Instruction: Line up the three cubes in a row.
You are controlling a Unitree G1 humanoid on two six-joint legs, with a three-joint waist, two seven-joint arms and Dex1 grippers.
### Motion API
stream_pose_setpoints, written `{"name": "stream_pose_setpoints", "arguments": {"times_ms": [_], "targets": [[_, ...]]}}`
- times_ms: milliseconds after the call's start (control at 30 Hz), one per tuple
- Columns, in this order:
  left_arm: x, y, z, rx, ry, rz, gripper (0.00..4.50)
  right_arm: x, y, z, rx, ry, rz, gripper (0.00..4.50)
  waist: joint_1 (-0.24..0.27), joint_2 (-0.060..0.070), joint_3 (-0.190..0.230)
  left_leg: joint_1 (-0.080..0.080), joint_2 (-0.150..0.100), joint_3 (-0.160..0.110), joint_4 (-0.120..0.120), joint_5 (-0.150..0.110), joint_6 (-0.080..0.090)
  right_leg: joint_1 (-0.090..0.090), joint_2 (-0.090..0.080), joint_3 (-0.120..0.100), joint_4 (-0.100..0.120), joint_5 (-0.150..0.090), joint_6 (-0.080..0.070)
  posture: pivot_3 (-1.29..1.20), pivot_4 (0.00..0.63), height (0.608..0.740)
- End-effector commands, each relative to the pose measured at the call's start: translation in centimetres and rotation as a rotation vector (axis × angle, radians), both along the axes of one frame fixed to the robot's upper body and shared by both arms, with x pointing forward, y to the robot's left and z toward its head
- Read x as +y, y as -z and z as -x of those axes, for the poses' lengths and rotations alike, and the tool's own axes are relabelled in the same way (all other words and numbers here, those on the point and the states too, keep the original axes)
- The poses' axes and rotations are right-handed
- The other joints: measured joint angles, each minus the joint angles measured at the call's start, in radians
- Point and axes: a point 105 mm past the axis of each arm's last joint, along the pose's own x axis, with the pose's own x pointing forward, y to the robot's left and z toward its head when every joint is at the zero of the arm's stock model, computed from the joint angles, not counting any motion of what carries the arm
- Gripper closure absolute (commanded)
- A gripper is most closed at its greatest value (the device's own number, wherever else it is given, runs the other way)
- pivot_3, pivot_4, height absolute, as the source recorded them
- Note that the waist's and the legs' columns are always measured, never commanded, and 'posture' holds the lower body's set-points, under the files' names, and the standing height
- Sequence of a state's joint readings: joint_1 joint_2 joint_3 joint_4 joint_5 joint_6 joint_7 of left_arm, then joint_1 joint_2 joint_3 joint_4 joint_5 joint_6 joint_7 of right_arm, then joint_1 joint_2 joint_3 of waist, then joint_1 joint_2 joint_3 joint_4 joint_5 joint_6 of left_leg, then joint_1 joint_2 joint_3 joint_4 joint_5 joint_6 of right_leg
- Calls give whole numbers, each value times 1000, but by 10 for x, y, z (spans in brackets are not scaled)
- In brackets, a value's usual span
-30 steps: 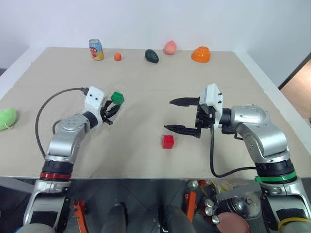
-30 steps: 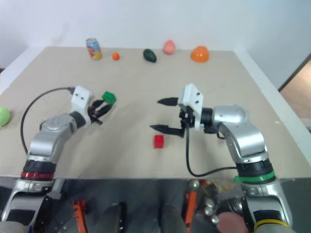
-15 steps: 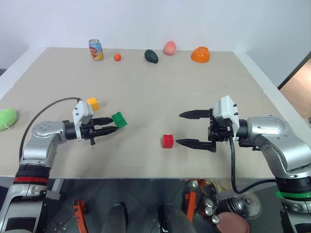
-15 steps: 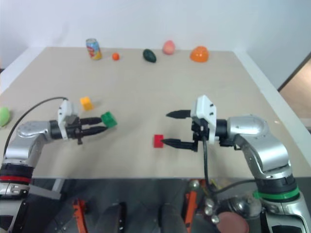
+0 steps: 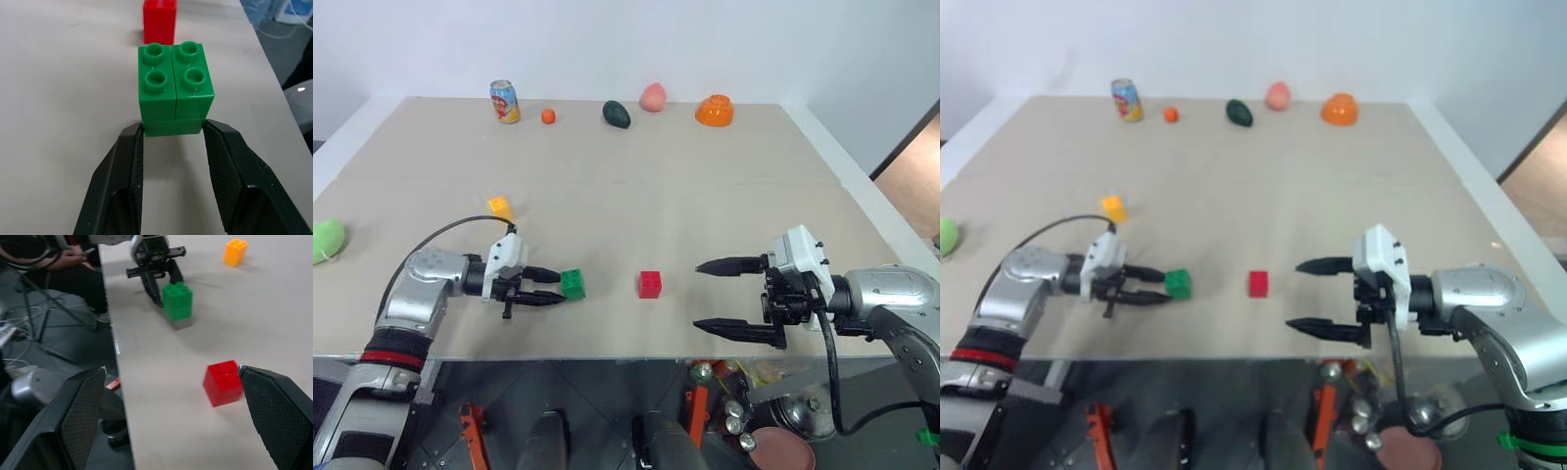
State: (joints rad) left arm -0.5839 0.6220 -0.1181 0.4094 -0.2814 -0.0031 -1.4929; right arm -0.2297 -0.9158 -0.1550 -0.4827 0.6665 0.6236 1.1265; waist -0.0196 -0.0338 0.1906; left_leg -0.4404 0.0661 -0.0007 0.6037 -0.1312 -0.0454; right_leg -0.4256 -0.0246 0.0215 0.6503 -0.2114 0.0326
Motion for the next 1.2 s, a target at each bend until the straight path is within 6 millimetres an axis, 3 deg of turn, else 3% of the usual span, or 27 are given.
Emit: {"name": "stream_pose_setpoints", "arguments": {"times_ms": [33,300,500,833,1200], "targets": [[-10,-11,-6,-47,27,18,3222,-4,-6,-2,-43,23,-1,0,0,0,0,0,0,0,1,0,0,0,0,0,0,0,0,0,150,738],[-23,-6,-9,-36,66,11,3222,-4,-3,-6,-50,42,2,0,0,0,0,-1,0,0,0,-1,2,0,1,0,0,-1,1,0,150,738],[-20,16,-14,-39,57,-86,3222,-2,-2,-6,-53,40,2,0,0,0,0,-1,0,0,1,-1,2,0,1,0,0,-1,1,0,150,738],[-44,9,-21,-29,89,-62,3222,-1,1,-9,-57,38,5,0,5,0,0,-1,-1,0,5,-1,2,3,-1,0,0,0,2,0,150,738],[-50,-7,-26,-20,135,-63,3222,0,2,-11,-61,33,7,0,1,0,0,-3,0,0,5,-2,3,2,1,0,0,-1,3,0,150,738]]}}
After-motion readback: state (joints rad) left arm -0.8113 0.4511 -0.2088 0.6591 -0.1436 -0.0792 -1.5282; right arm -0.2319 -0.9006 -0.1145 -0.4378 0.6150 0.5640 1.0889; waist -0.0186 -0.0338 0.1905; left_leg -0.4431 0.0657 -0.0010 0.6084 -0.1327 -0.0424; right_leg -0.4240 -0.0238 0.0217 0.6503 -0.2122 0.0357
